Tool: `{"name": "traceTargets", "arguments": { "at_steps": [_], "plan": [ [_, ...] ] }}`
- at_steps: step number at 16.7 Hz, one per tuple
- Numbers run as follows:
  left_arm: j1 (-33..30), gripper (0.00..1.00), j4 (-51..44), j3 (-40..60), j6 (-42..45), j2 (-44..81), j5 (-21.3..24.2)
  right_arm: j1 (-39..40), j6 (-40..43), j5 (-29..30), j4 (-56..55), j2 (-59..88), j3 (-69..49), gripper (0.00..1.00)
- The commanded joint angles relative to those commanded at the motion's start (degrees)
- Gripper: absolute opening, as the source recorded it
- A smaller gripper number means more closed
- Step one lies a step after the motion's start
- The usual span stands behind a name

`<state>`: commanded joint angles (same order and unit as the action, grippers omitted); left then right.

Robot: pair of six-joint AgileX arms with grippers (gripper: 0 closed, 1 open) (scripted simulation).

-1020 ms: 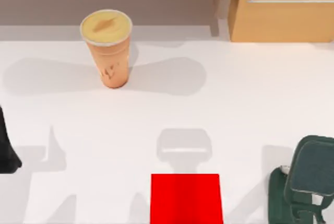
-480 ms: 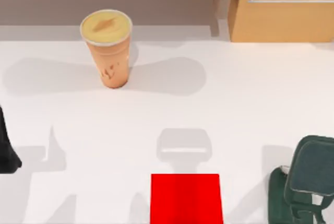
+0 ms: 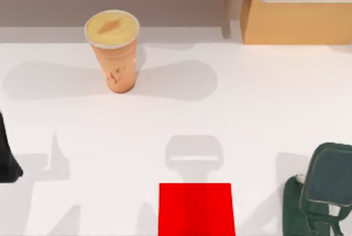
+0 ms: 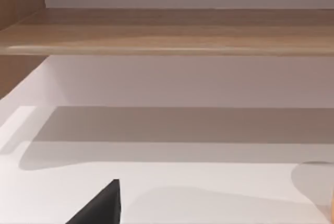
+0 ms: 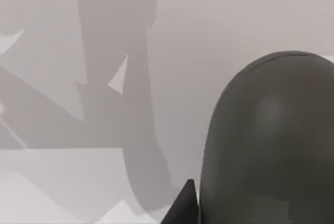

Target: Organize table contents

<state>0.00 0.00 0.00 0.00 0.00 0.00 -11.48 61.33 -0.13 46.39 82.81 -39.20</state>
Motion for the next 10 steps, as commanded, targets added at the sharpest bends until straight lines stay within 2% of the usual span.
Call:
{"name": "traceTargets", "arguments": {
  "at_steps": [6, 10],
  "plan": [
    [0.00, 1.00, 0.00, 0.00, 0.00, 0.00, 0.00, -0.16, 0.18, 0.01, 16.70, -6.09, -9.93, 0.00],
    [0.00, 1.00, 0.00, 0.00, 0.00, 0.00, 0.00, -0.18, 0.03, 0.02, 20.39, -7.98, -12.48, 0.00]
  ]
}}
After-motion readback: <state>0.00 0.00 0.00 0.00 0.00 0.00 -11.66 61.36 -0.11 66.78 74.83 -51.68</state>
